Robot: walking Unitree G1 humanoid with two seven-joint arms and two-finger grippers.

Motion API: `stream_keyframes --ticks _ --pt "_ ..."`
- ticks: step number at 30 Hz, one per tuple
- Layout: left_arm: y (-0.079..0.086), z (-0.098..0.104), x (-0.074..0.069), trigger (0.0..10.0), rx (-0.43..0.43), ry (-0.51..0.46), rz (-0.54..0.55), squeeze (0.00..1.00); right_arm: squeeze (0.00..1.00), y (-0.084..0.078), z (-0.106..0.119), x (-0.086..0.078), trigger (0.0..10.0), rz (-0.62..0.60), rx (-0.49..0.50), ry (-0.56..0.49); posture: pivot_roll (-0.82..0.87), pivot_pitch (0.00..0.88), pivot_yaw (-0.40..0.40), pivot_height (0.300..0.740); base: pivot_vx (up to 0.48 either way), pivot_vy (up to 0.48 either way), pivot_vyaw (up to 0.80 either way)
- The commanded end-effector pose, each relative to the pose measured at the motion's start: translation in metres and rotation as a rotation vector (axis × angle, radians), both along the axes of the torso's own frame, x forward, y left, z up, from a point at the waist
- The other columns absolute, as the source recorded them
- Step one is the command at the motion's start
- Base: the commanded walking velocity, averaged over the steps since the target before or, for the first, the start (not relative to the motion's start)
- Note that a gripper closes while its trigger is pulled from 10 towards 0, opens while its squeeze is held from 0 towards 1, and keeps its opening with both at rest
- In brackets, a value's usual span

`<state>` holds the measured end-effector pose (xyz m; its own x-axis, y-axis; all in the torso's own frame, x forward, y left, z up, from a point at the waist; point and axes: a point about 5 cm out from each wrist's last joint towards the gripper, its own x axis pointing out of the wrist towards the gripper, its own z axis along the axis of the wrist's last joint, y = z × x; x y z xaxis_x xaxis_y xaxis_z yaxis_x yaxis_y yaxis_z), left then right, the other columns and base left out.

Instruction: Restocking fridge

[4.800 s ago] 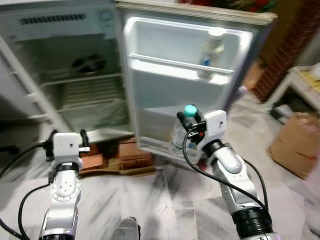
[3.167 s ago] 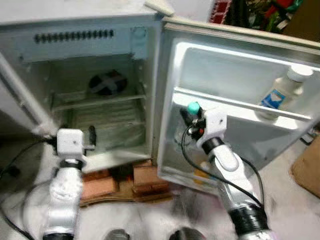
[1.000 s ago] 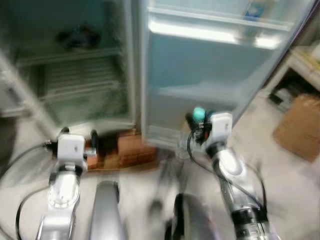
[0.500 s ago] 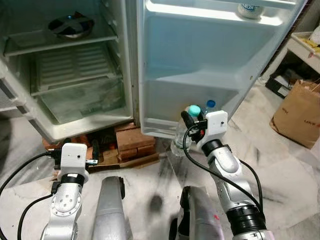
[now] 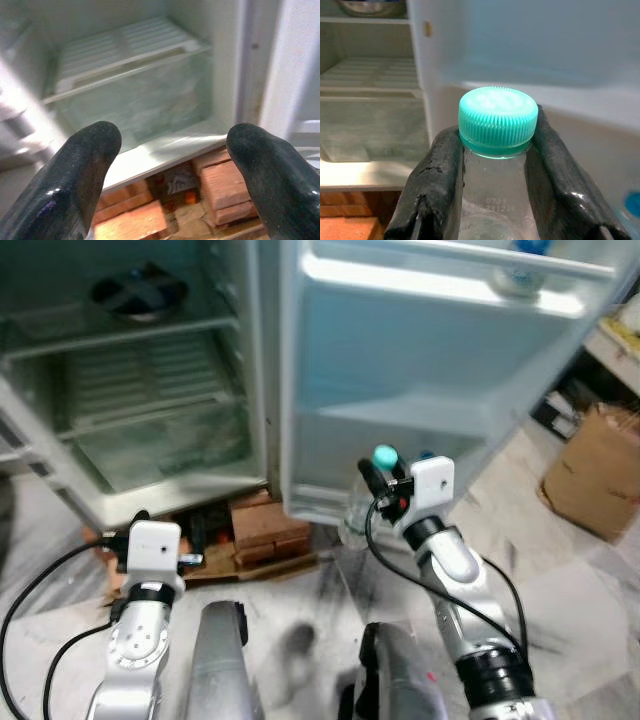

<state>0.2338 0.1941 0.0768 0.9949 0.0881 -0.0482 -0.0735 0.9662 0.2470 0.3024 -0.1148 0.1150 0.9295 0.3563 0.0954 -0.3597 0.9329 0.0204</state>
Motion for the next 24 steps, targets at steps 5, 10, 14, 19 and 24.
stream_keyframes --ticks 5,10,14,19,24 --pt "0.0014 -0.0031 -0.0022 10.0 -0.001 0.015 0.004 0.0 0.0 0.0034 0.0117 -0.0001 10.0 0.027 0.019 -0.058 0.14 0.127 -0.081 0.602 0.278 0.0 0.27" --pt "0.0 -0.0036 -0.0014 10.0 -0.002 0.017 -0.002 0.0 0.0 0.0037 0.0132 -0.0005 10.0 0.032 0.024 -0.065 0.13 0.128 -0.079 0.602 0.283 0.0 0.0" --pt "-0.0003 -0.0037 -0.001 10.0 -0.002 0.019 -0.005 0.0 0.0 0.0027 0.013 -0.0005 10.0 0.024 0.022 -0.063 0.13 0.13 -0.079 0.602 0.287 0.0 0.0" --pt "-0.0005 -0.0038 -0.001 10.0 -0.005 0.022 -0.004 0.0 0.0 0.002 0.0125 -0.0005 10.0 0.02 0.017 -0.062 0.13 0.134 -0.079 0.602 0.292 0.0 0.0" --pt "-0.0007 -0.0028 -0.0019 10.0 -0.006 0.014 -0.002 0.0 0.0 0.0002 0.0124 0.0017 10.0 -0.002 0.002 -0.066 0.14 0.138 -0.081 0.602 0.052 0.0 0.0"
